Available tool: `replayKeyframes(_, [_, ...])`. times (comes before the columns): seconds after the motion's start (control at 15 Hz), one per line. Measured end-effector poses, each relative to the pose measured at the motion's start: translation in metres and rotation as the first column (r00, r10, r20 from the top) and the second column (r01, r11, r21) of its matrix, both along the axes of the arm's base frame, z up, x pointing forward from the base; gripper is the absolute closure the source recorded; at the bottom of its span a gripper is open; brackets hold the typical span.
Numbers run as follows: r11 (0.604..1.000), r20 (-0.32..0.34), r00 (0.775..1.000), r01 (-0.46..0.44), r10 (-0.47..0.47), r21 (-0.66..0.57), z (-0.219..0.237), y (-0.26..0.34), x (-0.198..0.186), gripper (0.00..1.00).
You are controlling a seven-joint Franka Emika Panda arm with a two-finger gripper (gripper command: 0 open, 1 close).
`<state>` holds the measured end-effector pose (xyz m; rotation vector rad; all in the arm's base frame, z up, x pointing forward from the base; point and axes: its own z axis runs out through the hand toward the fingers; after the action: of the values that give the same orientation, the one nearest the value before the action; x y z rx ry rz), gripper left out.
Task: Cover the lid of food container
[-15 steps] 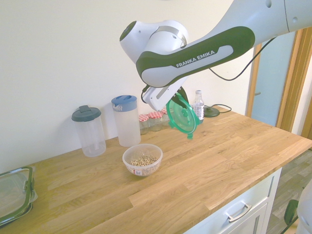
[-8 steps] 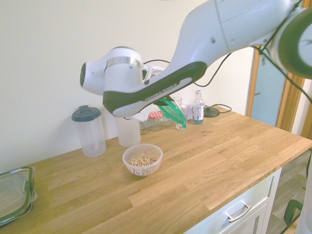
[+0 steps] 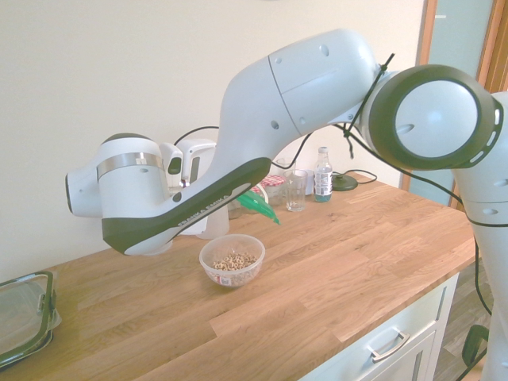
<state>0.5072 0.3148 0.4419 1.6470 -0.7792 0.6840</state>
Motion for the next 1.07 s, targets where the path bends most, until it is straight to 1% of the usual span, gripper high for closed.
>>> replayKeyframes(0.33, [0.997, -0.036, 0.999, 0.011, -0.013, -0.071, -0.032, 0.025, -0.007, 1.00])
replayKeyframes(0.6, [0.988, -0.027, 0.998, 0.048, -0.052, -0.145, -0.053, 0.025, -0.001, 1.00])
replayKeyframes(1.07, [0.990, -0.042, 0.999, 0.025, -0.032, -0.141, -0.077, 0.050, 0.003, 1.00])
